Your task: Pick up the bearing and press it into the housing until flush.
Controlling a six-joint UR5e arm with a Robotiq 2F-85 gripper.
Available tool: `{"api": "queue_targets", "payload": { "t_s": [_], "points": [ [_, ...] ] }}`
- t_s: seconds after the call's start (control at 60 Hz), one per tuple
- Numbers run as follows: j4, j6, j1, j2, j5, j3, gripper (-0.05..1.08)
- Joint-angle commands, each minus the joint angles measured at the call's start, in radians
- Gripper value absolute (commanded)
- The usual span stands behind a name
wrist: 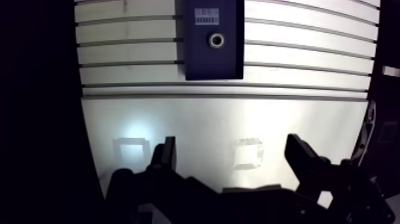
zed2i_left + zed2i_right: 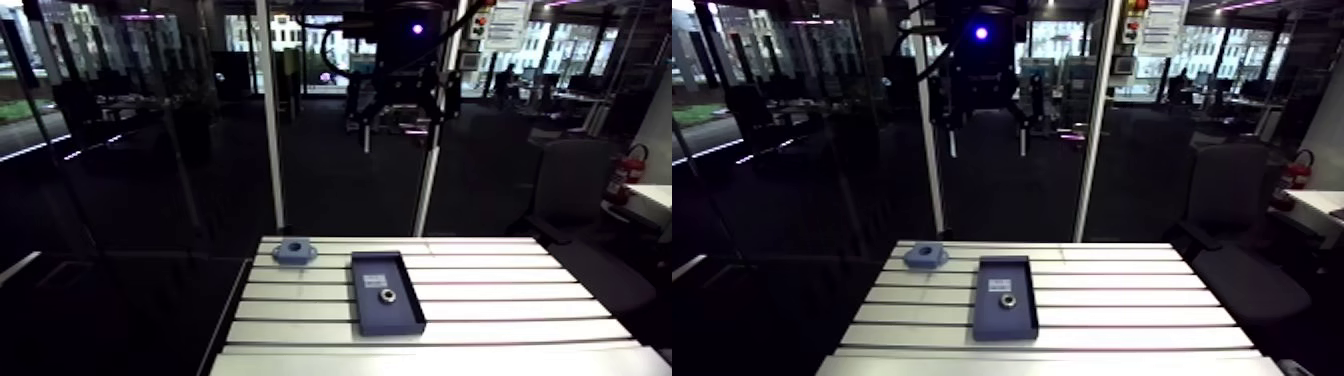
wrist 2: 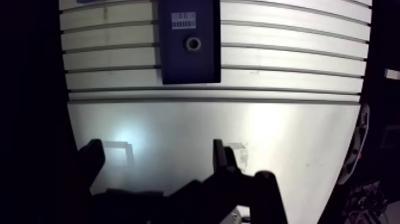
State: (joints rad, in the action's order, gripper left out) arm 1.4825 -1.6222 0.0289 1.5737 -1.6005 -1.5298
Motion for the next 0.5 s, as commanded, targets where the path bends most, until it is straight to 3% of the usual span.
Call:
{"api": "queue_targets", "payload": {
  "t_s": [0.017, 0.5],
  "points": [
    [0.0, 0.0, 0.0, 0.001, 0.0, -0.002, 0.0],
    [0.006, -0.003, 0.0, -0.003, -0.006, -0.021, 0.0]
  ]
}}
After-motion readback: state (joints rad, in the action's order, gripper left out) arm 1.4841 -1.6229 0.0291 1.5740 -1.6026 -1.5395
